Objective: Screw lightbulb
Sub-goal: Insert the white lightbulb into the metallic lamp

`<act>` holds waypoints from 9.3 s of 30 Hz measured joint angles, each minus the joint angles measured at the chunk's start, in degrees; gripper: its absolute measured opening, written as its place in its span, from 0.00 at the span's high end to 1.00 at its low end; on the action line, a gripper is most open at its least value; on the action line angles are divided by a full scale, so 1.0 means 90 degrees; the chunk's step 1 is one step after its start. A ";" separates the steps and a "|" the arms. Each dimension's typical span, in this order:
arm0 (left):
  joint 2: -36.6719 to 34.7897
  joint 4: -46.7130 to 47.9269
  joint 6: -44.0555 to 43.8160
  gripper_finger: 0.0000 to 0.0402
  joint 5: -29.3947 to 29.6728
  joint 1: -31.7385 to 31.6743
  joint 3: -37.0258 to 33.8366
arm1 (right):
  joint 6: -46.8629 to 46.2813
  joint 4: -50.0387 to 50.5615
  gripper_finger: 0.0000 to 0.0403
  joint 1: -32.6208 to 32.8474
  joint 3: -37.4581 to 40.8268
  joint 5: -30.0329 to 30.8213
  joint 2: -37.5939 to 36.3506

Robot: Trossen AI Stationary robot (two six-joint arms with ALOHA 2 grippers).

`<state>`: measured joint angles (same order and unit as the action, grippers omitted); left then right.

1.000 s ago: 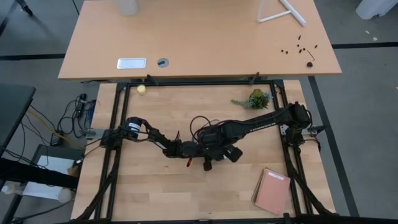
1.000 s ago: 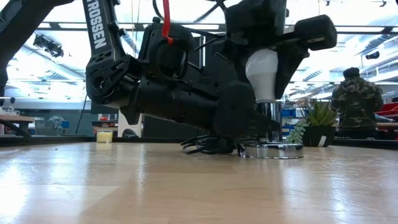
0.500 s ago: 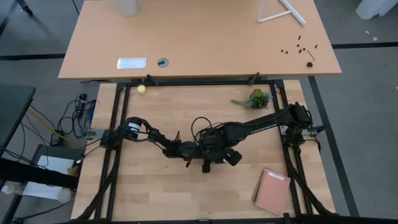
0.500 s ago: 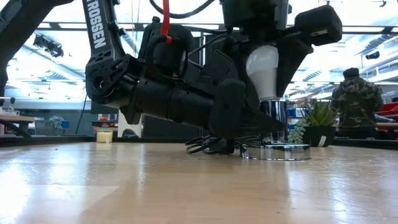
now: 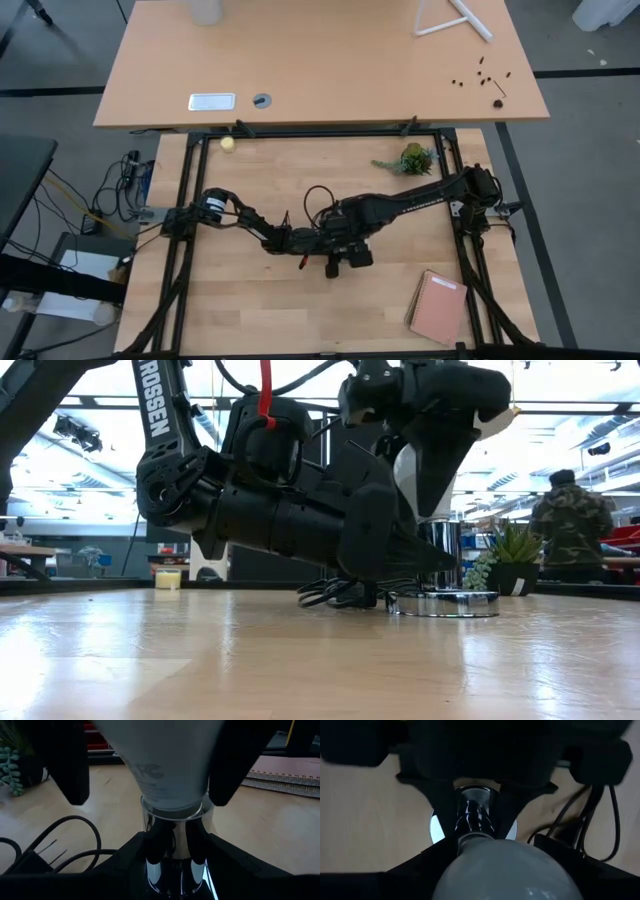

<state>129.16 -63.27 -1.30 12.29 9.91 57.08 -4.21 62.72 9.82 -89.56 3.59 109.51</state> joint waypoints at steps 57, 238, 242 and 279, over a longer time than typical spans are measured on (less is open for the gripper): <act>-0.0007 0.0025 -0.0196 0.55 0.0221 -0.0005 0.0002 | -0.0685 -0.0277 0.24 0.0193 0.0355 -0.0051 -0.0209; -0.0002 0.0198 0.0072 0.51 0.0704 0.0025 0.0068 | -0.3783 -0.0324 0.05 0.0033 0.0169 -0.0337 -0.0170; -0.0005 0.0207 -0.0031 0.51 0.0726 0.0012 0.0068 | -0.3686 -0.0120 0.02 0.0050 0.0056 -0.0207 -0.0168; -0.0005 0.0217 0.0072 0.51 0.0653 0.0032 0.0061 | -0.0878 0.0855 0.01 0.0088 -0.1751 0.0309 -0.0219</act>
<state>129.12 -61.32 -0.64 18.17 10.20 57.63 -12.11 70.42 10.61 -105.32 6.37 107.55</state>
